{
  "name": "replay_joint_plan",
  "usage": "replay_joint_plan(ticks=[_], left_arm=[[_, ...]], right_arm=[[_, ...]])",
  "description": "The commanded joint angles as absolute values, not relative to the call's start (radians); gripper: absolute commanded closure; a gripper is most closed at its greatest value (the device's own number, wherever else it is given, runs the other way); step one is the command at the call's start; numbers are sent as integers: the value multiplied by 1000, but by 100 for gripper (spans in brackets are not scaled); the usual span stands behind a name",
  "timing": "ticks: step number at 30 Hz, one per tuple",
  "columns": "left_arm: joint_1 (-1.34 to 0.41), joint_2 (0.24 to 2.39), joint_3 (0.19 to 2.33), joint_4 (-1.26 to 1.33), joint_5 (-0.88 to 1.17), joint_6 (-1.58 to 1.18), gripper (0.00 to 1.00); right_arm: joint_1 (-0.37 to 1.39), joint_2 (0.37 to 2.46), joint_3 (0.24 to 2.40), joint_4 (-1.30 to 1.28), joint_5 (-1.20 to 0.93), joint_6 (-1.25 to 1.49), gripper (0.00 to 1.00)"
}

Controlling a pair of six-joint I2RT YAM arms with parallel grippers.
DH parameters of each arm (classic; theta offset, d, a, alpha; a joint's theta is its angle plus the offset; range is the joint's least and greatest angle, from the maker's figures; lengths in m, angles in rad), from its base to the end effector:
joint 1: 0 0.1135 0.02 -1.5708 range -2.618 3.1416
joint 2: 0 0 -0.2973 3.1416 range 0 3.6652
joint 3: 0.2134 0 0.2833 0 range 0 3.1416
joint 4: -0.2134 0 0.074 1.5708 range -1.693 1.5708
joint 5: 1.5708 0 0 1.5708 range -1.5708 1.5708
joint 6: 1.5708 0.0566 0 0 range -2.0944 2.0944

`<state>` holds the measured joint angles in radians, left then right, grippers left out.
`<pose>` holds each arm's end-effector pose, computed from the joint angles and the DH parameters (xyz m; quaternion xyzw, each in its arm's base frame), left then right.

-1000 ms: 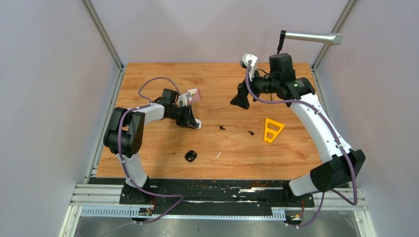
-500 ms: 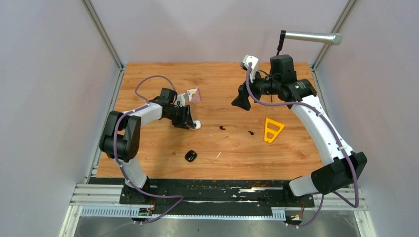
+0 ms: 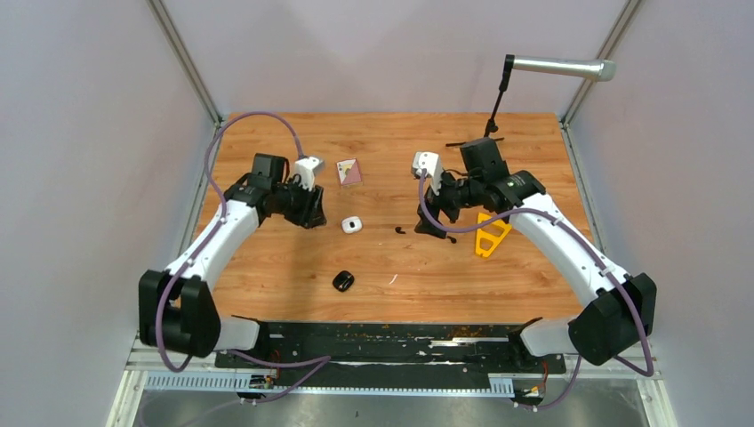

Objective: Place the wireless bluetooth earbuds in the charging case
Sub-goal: Place the charging case at the center of the board, then pick up the charging case at the center of the board.

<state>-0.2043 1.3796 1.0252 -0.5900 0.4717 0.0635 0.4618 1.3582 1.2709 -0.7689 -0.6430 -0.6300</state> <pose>0.3051 -0.0895 0.2648 0.1948 0.9071 -0.2428 0.2832 0.2682 0.1714 0.3496 -0.5559 0.7023 0.2671 0.3555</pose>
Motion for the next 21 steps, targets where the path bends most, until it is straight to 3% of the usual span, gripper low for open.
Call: replay_joint_plan(ticks=[1,11,21], left_arm=[[-277,1259,959,-696,447,473,48],[-417,1148,753,-727,426,1205,49],[-500,1244,664,-621,467,1413,49]], right_arm=[[462,1355,1277,-619,-616,-578,10],[420,1337,1369,-606,-548,-483,9],[374,1289,1400,-645,-556,-425,8]])
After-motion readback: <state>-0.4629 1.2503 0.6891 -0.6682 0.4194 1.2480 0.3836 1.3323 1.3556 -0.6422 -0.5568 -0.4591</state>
